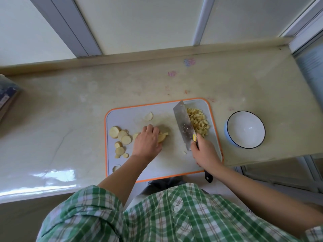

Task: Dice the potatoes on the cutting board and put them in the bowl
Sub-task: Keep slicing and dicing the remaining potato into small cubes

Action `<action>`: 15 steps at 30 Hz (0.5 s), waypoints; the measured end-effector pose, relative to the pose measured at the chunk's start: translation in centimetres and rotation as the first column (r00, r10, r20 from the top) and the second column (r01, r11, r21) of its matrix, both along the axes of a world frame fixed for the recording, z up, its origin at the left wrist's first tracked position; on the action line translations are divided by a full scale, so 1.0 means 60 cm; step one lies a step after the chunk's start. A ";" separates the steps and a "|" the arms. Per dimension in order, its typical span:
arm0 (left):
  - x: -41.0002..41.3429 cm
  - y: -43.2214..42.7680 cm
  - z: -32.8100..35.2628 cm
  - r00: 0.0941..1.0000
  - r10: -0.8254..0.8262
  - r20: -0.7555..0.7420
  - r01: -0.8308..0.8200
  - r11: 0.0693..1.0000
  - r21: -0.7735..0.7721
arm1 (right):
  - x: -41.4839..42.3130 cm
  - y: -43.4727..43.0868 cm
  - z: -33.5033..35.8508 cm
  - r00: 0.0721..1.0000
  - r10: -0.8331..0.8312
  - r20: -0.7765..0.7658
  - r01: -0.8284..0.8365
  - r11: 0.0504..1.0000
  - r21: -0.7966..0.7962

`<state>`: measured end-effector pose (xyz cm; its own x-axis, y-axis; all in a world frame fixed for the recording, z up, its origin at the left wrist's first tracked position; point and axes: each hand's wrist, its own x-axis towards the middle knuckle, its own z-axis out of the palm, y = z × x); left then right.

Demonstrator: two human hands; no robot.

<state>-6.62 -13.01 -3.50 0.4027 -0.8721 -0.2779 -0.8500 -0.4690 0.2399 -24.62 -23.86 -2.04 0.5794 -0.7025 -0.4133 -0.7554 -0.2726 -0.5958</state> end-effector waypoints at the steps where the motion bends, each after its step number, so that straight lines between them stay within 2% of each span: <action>1: 0.000 0.001 0.000 1.000 0.000 -0.004 0.000 1.000 -0.003 | 0.001 -0.002 0.003 1.000 0.013 0.009 -0.013 1.000 -0.014; 6: 0.003 0.008 0.002 1.000 0.022 -0.012 -0.022 1.000 -0.002 | 0.013 0.022 0.015 0.968 0.252 -0.015 -0.252 0.963 -0.096; 15: 0.004 0.016 0.005 0.965 0.174 -0.197 -0.186 0.982 -0.042 | 0.009 0.023 0.015 0.978 0.201 -0.054 -0.207 0.963 -0.171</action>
